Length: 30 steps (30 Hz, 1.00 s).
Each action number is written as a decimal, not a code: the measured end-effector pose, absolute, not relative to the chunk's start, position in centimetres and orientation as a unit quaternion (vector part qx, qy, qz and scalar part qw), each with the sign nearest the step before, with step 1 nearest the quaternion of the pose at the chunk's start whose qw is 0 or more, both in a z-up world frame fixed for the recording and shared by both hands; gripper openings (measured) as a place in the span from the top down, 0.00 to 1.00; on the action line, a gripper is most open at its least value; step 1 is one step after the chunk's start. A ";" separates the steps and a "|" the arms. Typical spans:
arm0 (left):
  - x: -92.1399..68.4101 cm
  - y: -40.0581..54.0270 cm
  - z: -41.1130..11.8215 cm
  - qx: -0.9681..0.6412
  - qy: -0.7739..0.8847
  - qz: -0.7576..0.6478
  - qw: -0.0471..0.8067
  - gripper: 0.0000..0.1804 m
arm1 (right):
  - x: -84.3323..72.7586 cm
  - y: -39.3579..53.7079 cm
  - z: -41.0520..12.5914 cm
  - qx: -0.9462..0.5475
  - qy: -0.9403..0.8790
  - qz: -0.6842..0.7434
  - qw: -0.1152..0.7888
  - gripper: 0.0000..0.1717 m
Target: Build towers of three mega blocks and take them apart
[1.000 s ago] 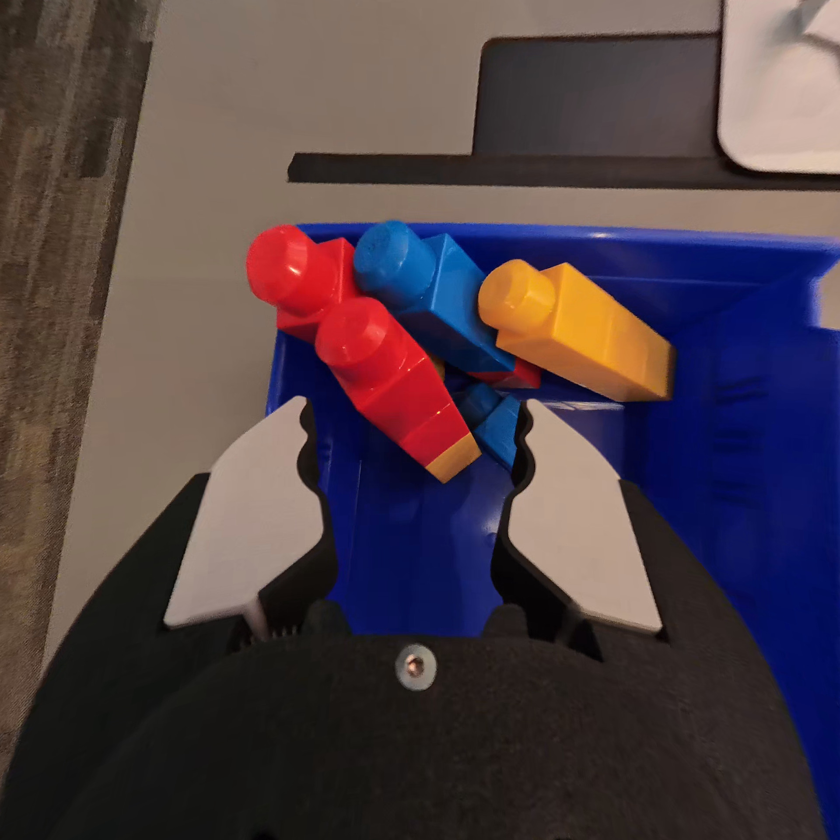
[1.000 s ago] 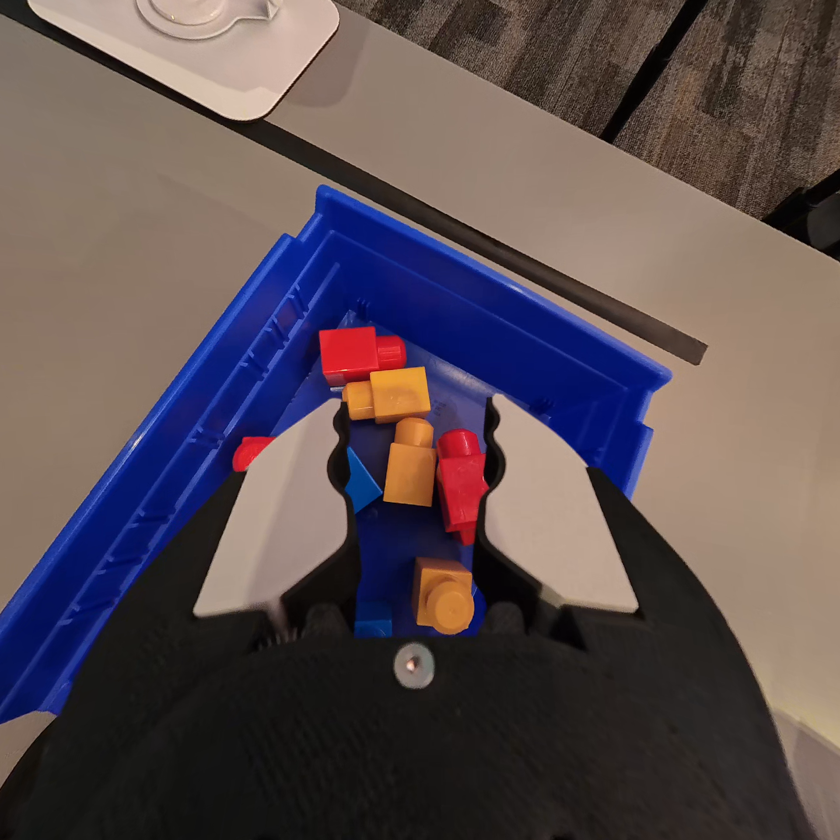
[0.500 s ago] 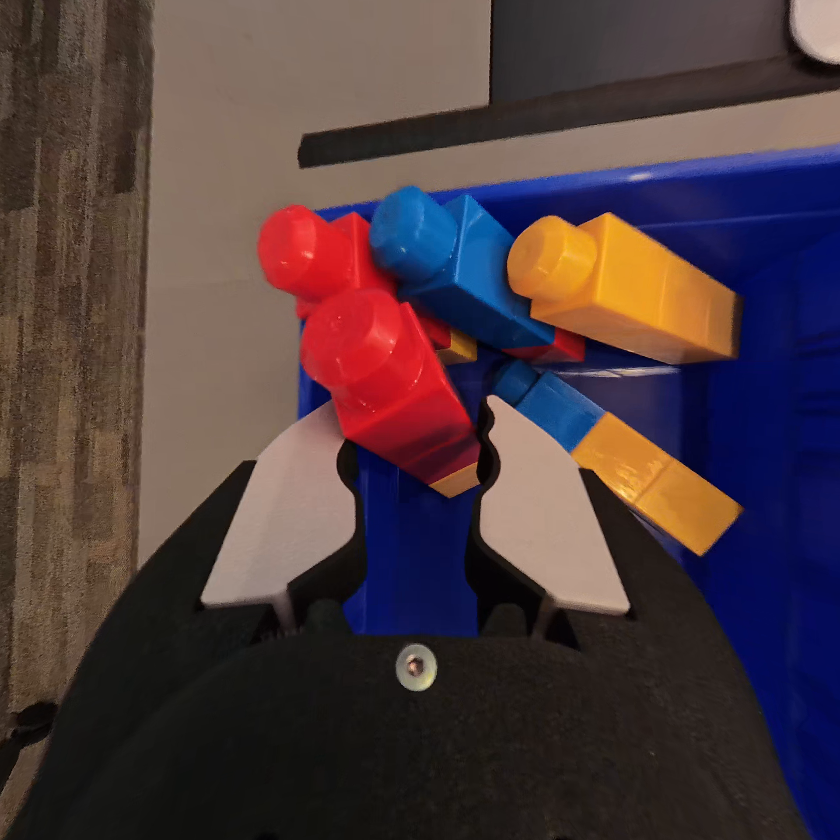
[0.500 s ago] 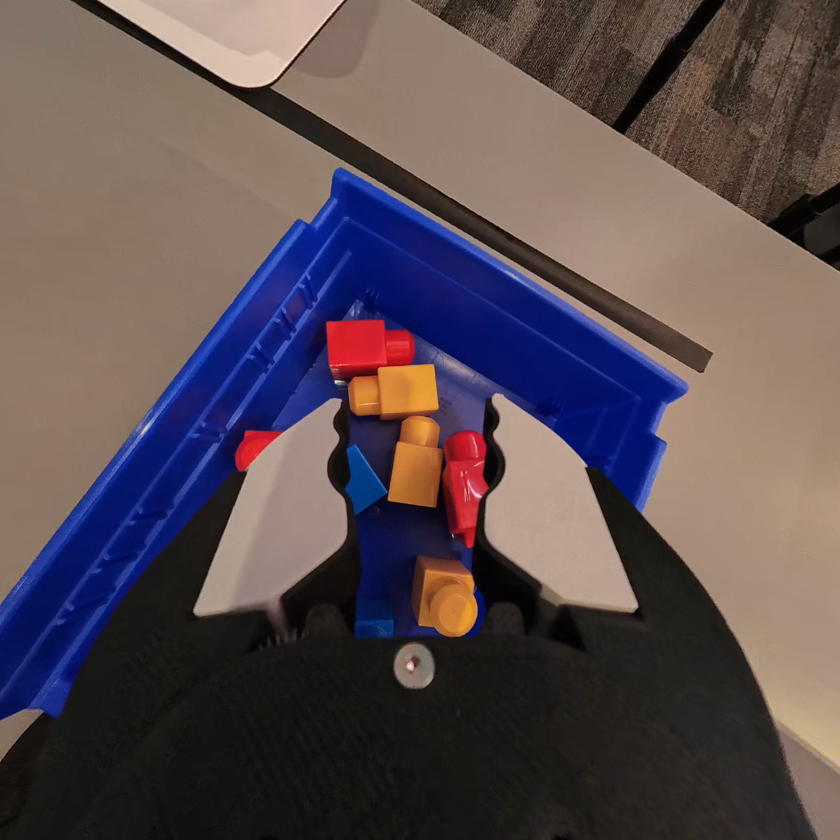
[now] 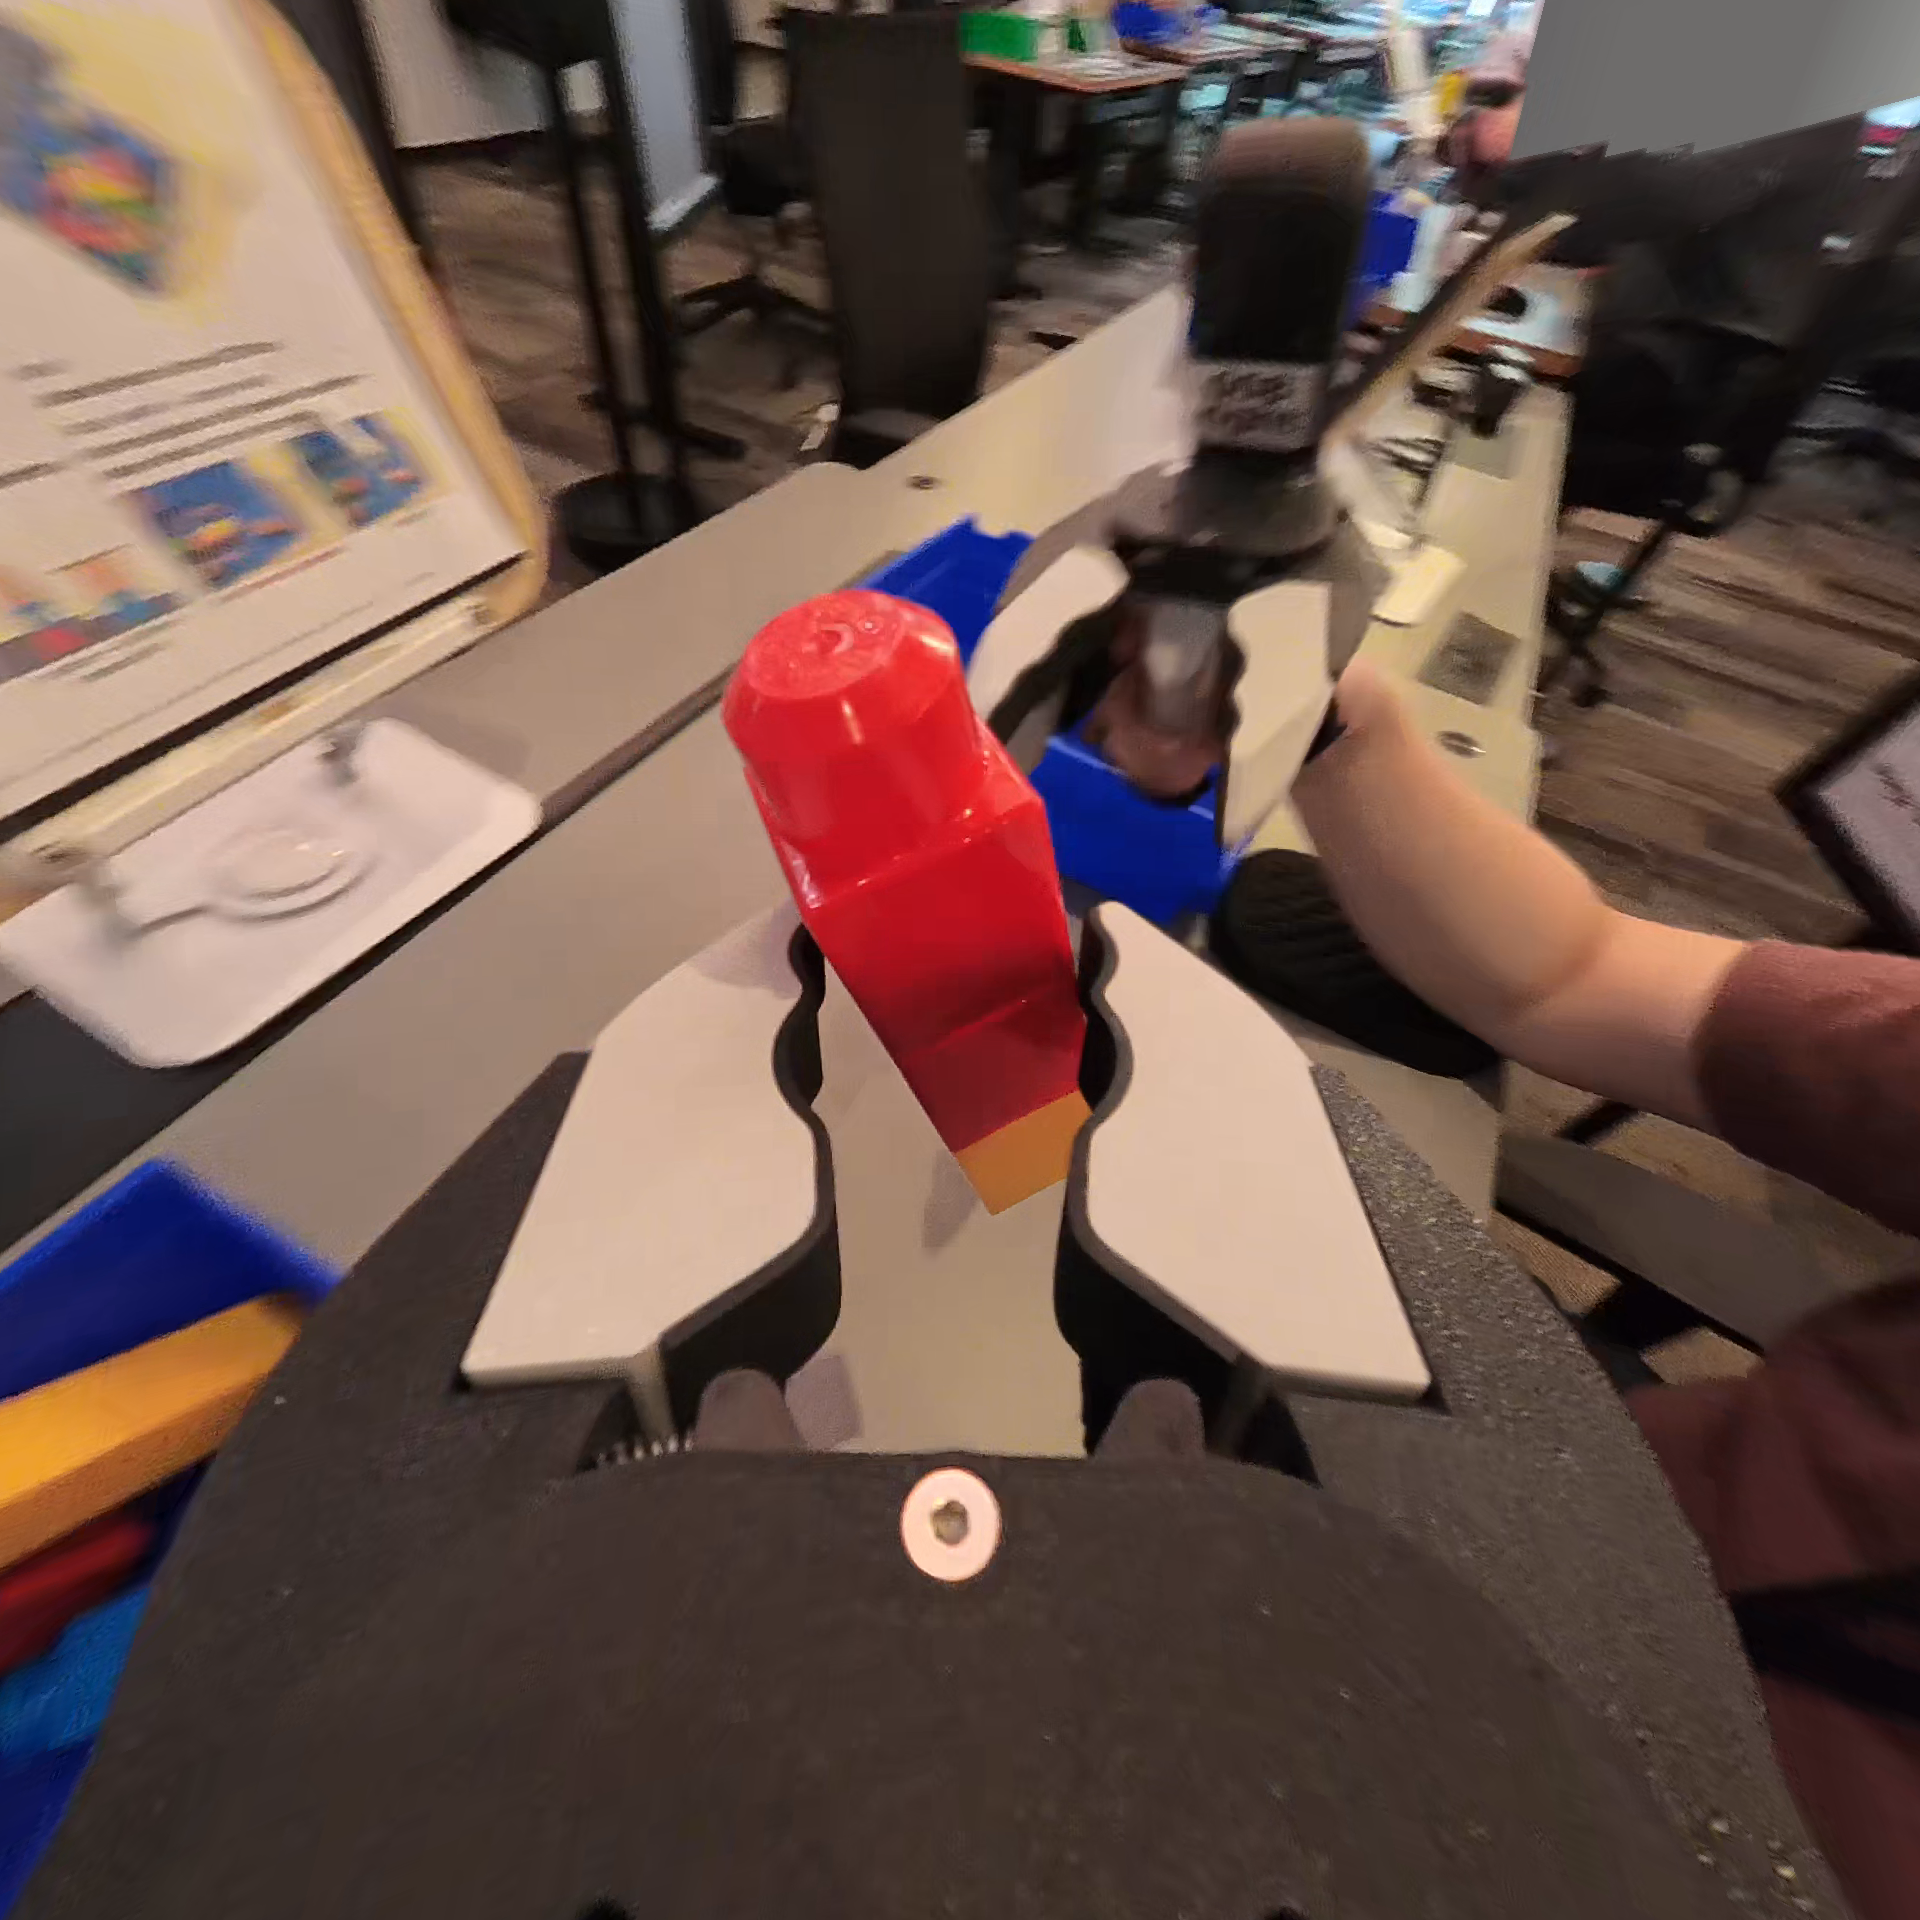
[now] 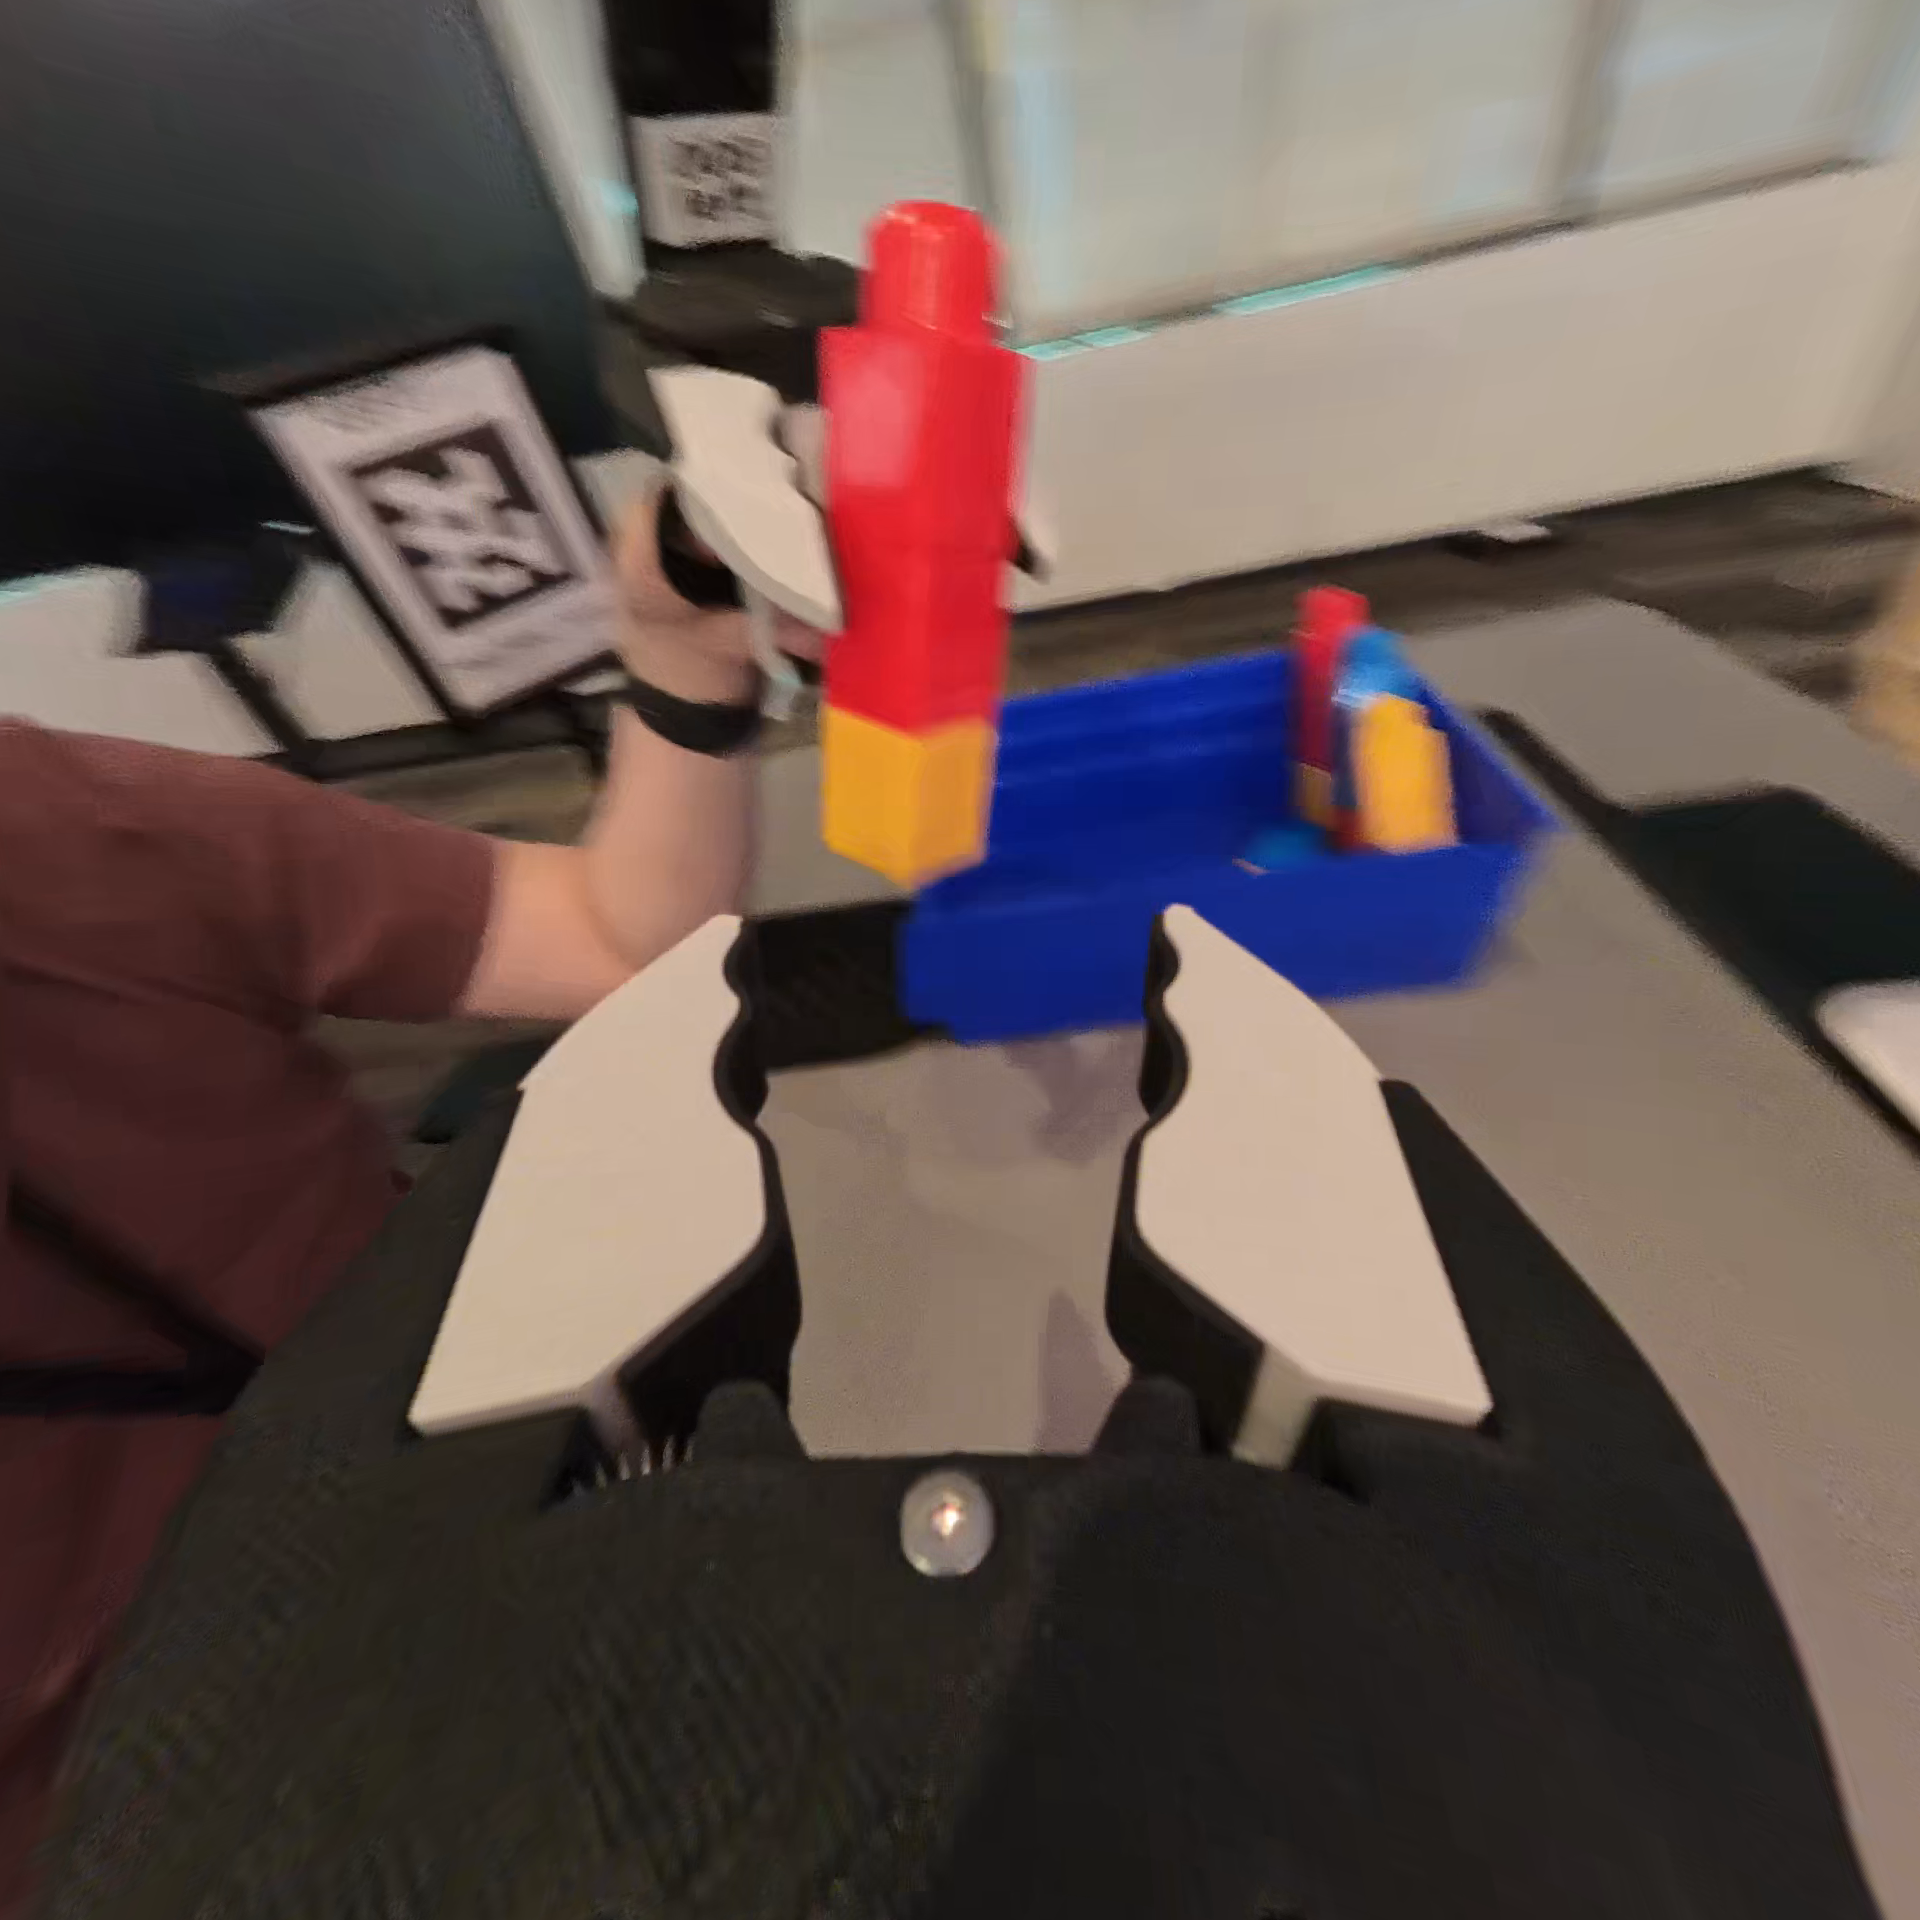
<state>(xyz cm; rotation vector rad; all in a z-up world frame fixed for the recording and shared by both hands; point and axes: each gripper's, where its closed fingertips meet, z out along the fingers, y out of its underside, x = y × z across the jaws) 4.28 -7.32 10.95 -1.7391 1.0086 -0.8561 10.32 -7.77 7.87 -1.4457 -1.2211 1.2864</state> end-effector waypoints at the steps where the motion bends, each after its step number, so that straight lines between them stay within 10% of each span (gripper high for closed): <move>1: 5.4 -8.2 10.9 -0.695 0.427 -0.359 0.454 0.74 | 8.5 -9.1 7.8 -0.556 -0.491 0.536 0.402 0.54; 4: 7.5 -9.9 10.9 -0.667 0.460 -0.384 0.443 0.74 | 4.7 -11.2 5.9 -0.543 -0.505 0.564 0.363 0.48; 7: 8.5 -10.7 10.6 -0.653 0.476 -0.399 0.433 0.75 | 4.0 -13.0 5.9 -0.496 -0.508 0.622 0.330 0.75; 12: 8.9 -9.3 9.2 -0.664 0.462 -0.385 0.444 0.65 | 4.6 -10.5 5.1 -0.531 -0.517 0.537 0.403 0.75; 15: 10.0 -9.0 8.3 -0.660 0.467 -0.402 0.430 0.77 | 5.3 -9.5 4.8 -0.555 -0.531 0.479 0.425 0.76; 30: 4.6 -7.2 14.2 -0.607 0.382 -0.478 0.508 0.78 | 10.8 -6.8 2.4 -0.664 -0.544 0.377 0.348 0.78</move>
